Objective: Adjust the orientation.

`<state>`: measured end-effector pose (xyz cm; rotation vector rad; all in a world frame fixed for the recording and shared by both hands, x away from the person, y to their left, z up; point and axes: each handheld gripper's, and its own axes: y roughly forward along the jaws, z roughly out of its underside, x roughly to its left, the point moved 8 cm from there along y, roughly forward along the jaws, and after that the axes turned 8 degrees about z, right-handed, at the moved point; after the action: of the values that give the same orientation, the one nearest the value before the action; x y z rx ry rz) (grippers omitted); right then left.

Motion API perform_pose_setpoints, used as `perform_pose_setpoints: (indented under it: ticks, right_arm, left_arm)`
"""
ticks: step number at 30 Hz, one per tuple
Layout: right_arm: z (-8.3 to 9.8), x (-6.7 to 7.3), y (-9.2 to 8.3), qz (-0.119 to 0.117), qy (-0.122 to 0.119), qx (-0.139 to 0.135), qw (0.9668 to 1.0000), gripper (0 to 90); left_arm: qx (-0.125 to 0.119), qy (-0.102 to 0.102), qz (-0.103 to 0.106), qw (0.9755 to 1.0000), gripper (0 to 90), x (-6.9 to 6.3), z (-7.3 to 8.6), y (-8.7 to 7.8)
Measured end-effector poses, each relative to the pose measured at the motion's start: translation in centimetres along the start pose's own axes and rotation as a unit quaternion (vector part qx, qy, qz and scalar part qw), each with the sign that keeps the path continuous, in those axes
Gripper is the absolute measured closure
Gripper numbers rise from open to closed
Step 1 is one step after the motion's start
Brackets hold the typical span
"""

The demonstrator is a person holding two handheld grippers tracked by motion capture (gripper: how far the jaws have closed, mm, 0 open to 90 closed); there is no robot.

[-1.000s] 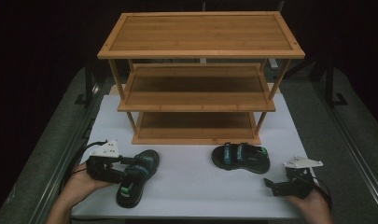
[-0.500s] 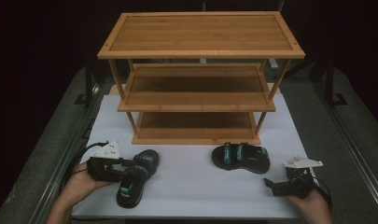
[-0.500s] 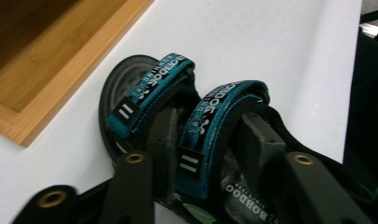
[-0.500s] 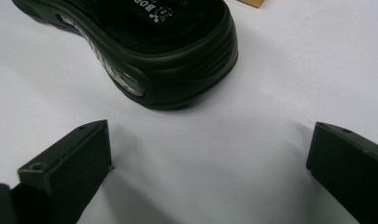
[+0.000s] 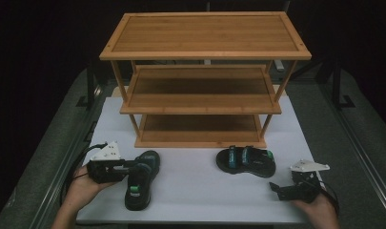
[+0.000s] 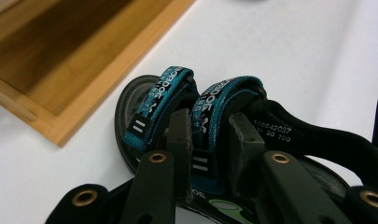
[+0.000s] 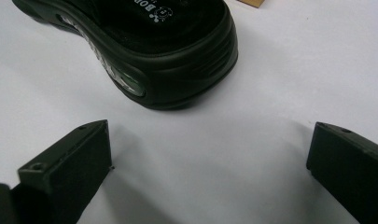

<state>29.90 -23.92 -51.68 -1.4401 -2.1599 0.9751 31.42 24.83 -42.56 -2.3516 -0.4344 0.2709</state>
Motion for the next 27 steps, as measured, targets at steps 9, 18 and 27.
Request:
perform_pose_setpoints:
  ticks: [9, 18, 27]
  right_arm:
    - [0.0, 0.0, 0.0, 0.000, 0.000, 0.000, 1.0000, 0.0]
    - [0.0, 0.0, 0.0, 0.000, -0.001, 0.000, 1.0000, 0.0]
    - [0.0, 0.0, 0.0, 0.000, 0.000, -0.001, 1.0000, 0.0]
  left_arm:
    - [-0.009, -0.001, -0.006, 0.9999, 73.4, -0.3, -2.9, 1.2]
    - [-0.013, 0.009, 0.009, 0.9998, 73.4, -0.9, -5.9, 4.3]
    - [-0.009, 0.009, 0.012, 0.9998, 73.4, -1.3, -7.6, 7.5]
